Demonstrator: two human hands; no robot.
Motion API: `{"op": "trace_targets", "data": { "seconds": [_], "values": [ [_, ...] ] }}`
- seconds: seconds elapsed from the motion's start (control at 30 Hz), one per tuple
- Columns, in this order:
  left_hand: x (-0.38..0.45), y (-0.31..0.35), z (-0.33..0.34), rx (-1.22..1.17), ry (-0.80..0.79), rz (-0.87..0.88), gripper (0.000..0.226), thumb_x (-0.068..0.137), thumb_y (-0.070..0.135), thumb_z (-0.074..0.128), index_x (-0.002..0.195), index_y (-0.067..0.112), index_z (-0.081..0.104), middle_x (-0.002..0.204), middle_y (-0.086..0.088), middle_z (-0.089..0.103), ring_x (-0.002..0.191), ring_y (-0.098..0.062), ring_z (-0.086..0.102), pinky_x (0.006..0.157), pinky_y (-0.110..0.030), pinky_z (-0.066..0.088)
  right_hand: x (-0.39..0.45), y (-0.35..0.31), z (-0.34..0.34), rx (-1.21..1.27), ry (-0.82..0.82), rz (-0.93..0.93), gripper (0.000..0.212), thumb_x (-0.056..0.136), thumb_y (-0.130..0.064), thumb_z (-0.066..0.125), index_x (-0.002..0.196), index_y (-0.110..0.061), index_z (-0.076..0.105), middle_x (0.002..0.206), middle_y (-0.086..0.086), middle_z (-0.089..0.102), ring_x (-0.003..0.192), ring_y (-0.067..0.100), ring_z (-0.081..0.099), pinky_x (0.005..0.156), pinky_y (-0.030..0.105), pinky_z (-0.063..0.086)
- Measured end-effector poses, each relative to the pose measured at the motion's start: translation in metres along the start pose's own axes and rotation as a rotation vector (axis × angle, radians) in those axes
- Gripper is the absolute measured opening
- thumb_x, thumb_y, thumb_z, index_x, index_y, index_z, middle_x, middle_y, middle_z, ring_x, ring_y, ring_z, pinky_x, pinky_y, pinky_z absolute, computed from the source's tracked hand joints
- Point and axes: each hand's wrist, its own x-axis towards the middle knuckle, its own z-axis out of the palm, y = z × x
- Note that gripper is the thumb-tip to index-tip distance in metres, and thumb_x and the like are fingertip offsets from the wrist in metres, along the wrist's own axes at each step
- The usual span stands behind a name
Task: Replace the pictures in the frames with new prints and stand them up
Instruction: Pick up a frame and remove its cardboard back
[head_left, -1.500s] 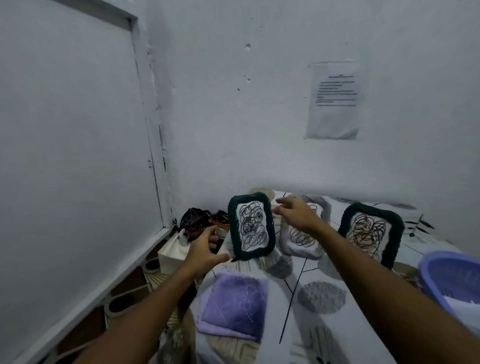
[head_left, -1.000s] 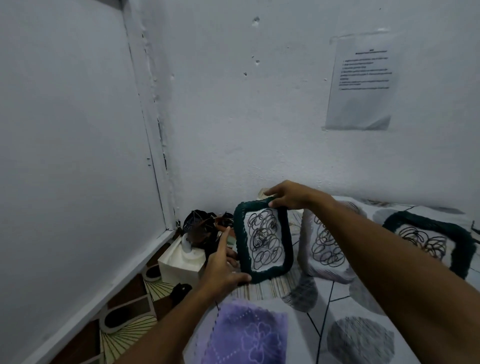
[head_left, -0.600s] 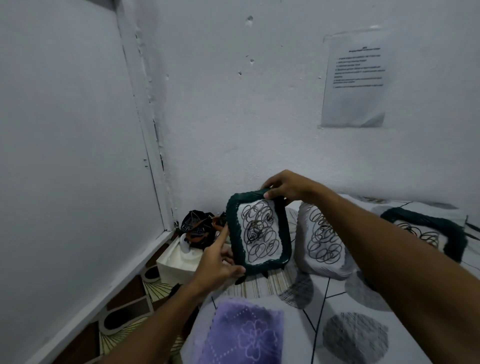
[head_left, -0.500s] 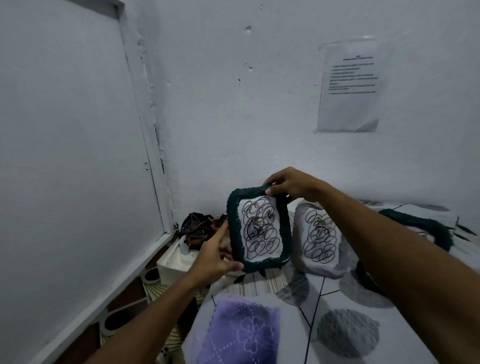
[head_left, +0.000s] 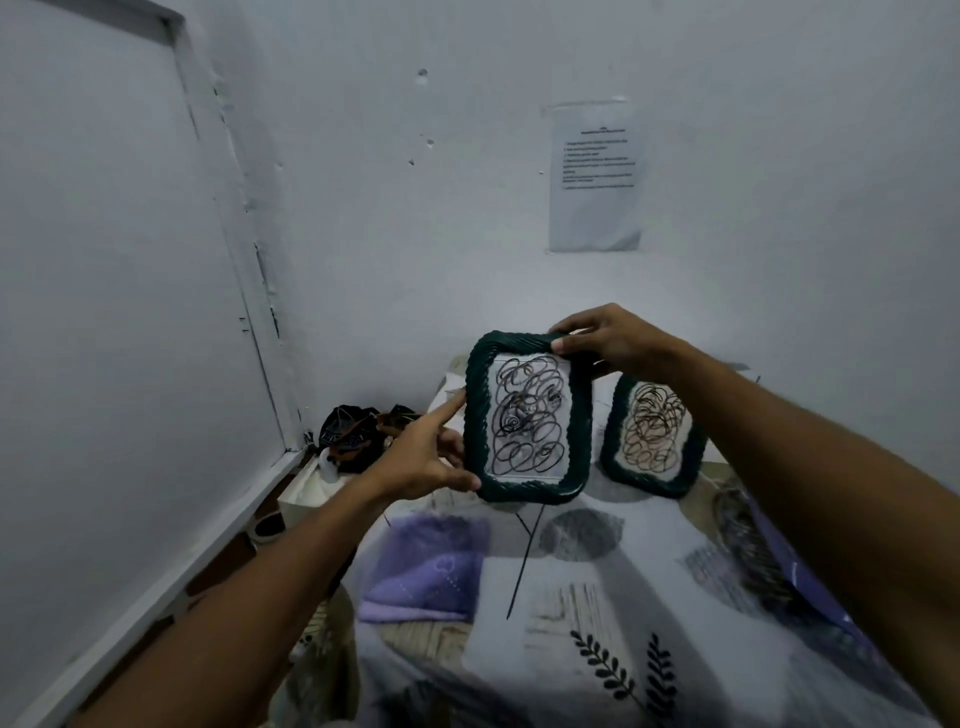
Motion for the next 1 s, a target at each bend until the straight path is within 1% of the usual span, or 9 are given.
{"op": "trace_targets", "data": {
  "seconds": [0.1,0.17,0.23,0.3,0.43,0.63,0.8,0.9,1.0],
  "values": [
    [-0.006,0.014,0.017,-0.014,-0.021,-0.033,0.125,0.066,-0.002,0.084,0.154,0.029,0.001,0.097,-0.013,0.062,0.079,-0.018,0.064,0.078,-0.039,0.057,-0.023,-0.001,-0.007,-0.005,0.059,0.022,0.021,0.086,-0.012,0.067,0.107,-0.006,0.068,0.101,0.020,0.066,0.083,0.026,0.061,0.087,0.049,0.052],
    [-0.011,0.027,0.031,-0.003,0.013,-0.050,0.133,0.064,0.016,0.088,0.153,0.028,-0.010,0.130,-0.009,0.050,0.101,-0.018,0.061,0.085,-0.032,0.056,-0.034,-0.003,-0.010,0.004,0.110,0.028,0.014,0.085,-0.010,0.068,0.098,-0.007,0.070,0.099,0.022,0.067,0.083,0.029,0.061,0.086,0.050,0.053],
    [-0.014,0.037,0.049,0.072,0.149,-0.039,0.143,0.054,0.048,0.090,0.153,0.026,-0.010,0.154,-0.006,0.027,0.132,-0.025,0.042,0.106,-0.041,0.043,-0.043,-0.005,-0.013,0.018,0.158,0.032,0.006,0.084,-0.009,0.070,0.089,-0.008,0.072,0.095,0.022,0.068,0.082,0.031,0.062,0.085,0.050,0.055],
    [-0.013,0.045,0.070,0.150,0.272,-0.031,0.148,0.043,0.072,0.080,0.153,0.026,-0.007,0.159,-0.006,0.014,0.144,-0.028,0.019,0.115,-0.052,0.026,-0.050,-0.008,-0.013,0.001,0.210,0.046,0.008,0.082,-0.008,0.071,0.089,-0.004,0.073,0.093,0.022,0.069,0.080,0.030,0.063,0.081,0.045,0.057],
    [-0.004,0.061,0.110,0.159,0.360,-0.070,0.149,0.033,0.089,0.066,0.152,0.029,0.000,0.160,-0.005,0.004,0.147,-0.029,0.008,0.116,-0.057,0.020,-0.058,-0.019,-0.009,-0.093,0.308,0.081,0.017,0.079,-0.009,0.075,0.090,0.004,0.073,0.085,0.019,0.069,0.062,0.020,0.061,0.050,0.025,0.051],
    [0.010,0.054,0.122,-0.069,0.232,-0.112,0.151,0.032,0.079,0.081,0.149,0.038,-0.004,0.158,-0.003,0.016,0.143,-0.028,0.022,0.114,-0.054,0.028,-0.065,-0.030,-0.009,-0.116,0.373,0.127,0.022,0.078,-0.009,0.075,0.089,0.009,0.069,0.082,0.022,0.069,0.060,0.026,0.065,0.047,0.028,0.053],
    [0.009,0.057,0.118,-0.367,0.069,-0.070,0.111,0.045,0.055,0.087,0.135,0.022,0.032,0.129,-0.004,0.052,0.113,-0.017,0.057,0.088,-0.030,0.051,-0.069,-0.028,-0.008,0.036,0.377,0.129,0.037,0.085,-0.031,0.070,0.087,0.006,0.066,0.061,0.010,0.066,0.043,0.017,0.059,0.041,0.023,0.046],
    [0.002,0.055,0.110,-0.546,-0.087,-0.104,0.102,0.043,0.060,0.083,0.127,0.021,0.042,0.122,-0.004,0.052,0.109,-0.018,0.057,0.089,-0.044,0.050,-0.069,-0.017,-0.012,0.101,0.442,0.156,0.051,0.086,-0.049,0.061,0.097,0.001,0.064,0.079,0.013,0.064,0.056,0.020,0.054,0.050,0.026,0.041],
    [-0.003,0.045,0.105,-0.899,-0.212,-0.168,0.116,0.045,0.056,0.089,0.137,0.005,0.040,0.122,-0.018,0.051,0.113,-0.029,0.054,0.097,-0.060,0.042,-0.069,0.005,-0.015,0.179,0.424,0.187,0.051,0.089,-0.050,0.056,0.109,-0.003,0.063,0.097,0.013,0.062,0.074,0.023,0.056,0.061,0.032,0.045]
  ]
}}
